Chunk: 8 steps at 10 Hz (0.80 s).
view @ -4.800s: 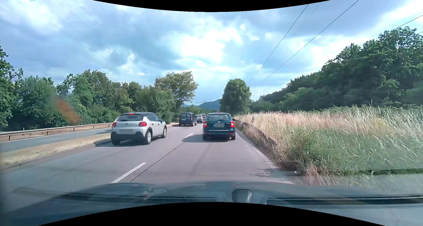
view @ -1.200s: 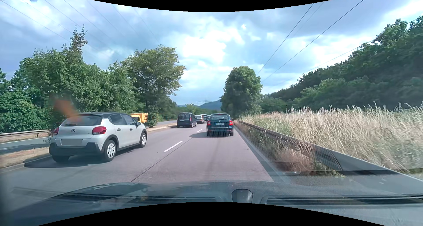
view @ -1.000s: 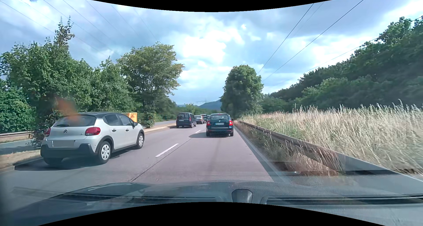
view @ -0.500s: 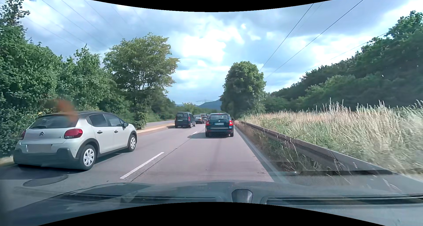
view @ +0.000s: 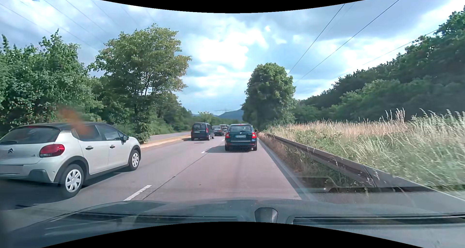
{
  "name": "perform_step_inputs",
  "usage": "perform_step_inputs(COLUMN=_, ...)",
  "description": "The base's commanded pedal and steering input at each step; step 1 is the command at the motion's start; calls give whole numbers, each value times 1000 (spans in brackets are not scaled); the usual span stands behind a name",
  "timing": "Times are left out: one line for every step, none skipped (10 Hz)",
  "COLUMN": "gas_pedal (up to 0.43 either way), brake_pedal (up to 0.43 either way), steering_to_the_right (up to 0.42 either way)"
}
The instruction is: Follow the waypoints while adhering to traffic rules and regulations
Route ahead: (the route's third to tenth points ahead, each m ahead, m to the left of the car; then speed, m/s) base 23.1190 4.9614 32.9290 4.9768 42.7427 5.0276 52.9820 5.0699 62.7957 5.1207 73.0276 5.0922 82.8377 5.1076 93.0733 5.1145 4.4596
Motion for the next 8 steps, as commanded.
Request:
perform_step_inputs(gas_pedal=8, brake_pedal=0, steering_to_the_right=-4)
perform_step_inputs(gas_pedal=8, brake_pedal=0, steering_to_the_right=-4)
perform_step_inputs(gas_pedal=8, brake_pedal=0, steering_to_the_right=-4)
perform_step_inputs(gas_pedal=20, brake_pedal=0, steering_to_the_right=-4)
perform_step_inputs(gas_pedal=20, brake_pedal=0, steering_to_the_right=-4)
perform_step_inputs(gas_pedal=20, brake_pedal=0, steering_to_the_right=-4)
perform_step_inputs(gas_pedal=20, brake_pedal=0, steering_to_the_right=-4)
perform_step_inputs(gas_pedal=20, brake_pedal=0, steering_to_the_right=-4)
